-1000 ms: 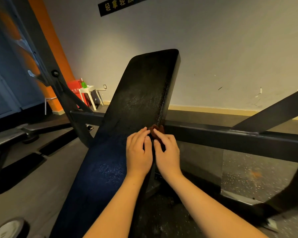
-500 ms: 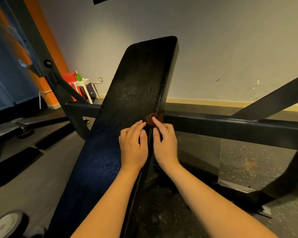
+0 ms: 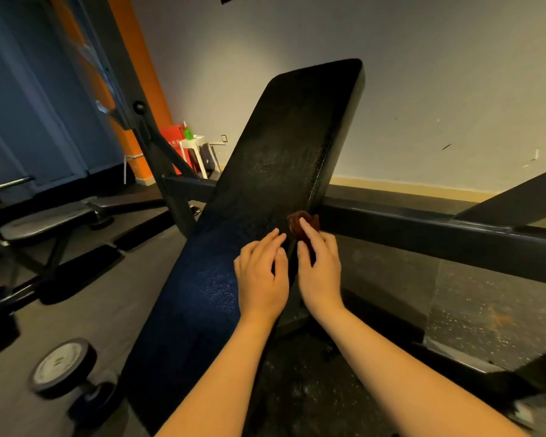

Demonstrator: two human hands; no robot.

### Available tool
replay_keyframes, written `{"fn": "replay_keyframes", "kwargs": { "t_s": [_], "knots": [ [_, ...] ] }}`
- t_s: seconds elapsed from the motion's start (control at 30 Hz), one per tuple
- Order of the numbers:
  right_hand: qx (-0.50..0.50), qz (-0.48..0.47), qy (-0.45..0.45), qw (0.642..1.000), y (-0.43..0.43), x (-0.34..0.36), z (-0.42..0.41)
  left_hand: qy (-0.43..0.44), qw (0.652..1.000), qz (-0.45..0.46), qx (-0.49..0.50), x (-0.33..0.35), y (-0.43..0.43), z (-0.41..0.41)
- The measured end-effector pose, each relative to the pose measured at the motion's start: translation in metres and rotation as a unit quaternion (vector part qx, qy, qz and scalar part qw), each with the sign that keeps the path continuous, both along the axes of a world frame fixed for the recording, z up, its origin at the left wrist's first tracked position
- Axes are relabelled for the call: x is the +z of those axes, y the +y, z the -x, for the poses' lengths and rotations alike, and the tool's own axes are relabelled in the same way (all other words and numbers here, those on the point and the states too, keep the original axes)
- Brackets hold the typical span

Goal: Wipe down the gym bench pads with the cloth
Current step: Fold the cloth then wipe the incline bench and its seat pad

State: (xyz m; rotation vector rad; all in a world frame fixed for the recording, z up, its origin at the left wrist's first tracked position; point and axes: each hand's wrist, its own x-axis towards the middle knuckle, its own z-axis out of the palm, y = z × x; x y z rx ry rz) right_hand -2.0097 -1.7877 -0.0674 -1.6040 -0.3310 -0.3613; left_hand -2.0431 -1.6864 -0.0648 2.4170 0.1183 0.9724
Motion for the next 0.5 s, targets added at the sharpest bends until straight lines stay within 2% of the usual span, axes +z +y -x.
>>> {"fn": "replay_keyframes", "kwargs": {
  "t_s": [0.17,0.37,0.5],
  "knots": [
    [0.017,0.059,-0.023,0.998,-0.019,-0.001,0.001,-0.001,1.0,-0.005,-0.011,-0.003,0.002,0.0],
    [-0.039,0.028,-0.023,0.999,-0.001,0.023,-0.023,-0.003,1.0,-0.003,-0.009,-0.003,0.003,-0.001],
    [0.002,0.033,-0.021,0.999,-0.003,-0.007,0.011,0.005,1.0,0.005,-0.011,-0.003,0.002,0.0]
  ]
}}
